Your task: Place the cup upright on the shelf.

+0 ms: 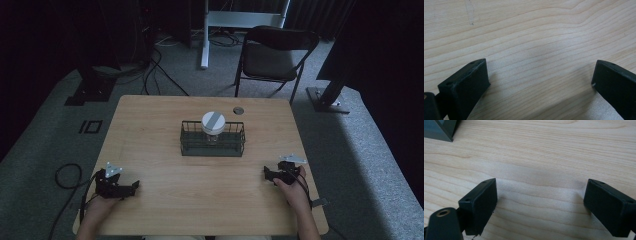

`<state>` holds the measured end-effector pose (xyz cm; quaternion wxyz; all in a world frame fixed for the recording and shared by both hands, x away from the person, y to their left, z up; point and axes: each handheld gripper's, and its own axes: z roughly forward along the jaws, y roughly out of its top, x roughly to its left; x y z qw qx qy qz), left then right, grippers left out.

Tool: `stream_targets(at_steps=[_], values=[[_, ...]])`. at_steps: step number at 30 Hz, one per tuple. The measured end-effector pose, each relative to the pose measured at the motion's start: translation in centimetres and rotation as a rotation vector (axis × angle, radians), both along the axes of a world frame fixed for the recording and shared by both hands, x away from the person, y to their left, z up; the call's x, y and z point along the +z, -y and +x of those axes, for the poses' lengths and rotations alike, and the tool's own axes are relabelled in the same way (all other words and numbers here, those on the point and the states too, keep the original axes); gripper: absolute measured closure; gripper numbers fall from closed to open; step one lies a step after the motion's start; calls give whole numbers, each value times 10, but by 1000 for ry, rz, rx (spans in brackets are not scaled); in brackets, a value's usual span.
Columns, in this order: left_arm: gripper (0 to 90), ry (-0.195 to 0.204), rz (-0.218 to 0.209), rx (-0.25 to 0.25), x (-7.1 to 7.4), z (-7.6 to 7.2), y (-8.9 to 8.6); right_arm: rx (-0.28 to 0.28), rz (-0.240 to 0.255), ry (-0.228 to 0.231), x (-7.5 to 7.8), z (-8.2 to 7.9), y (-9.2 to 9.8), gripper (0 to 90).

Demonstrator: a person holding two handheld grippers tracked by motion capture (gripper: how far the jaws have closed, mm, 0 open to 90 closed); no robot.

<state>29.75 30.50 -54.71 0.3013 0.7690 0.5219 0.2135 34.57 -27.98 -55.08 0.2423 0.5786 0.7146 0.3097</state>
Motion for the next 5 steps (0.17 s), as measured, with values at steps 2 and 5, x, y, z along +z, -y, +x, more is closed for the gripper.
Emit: stream_targets(at_steps=[2,5], values=[[12,0,0,0,0,0,0,0,0,0,0,0,0,113],[12,-1,0,0,0,0,0,-1,1,-1,0,0,0,113]])
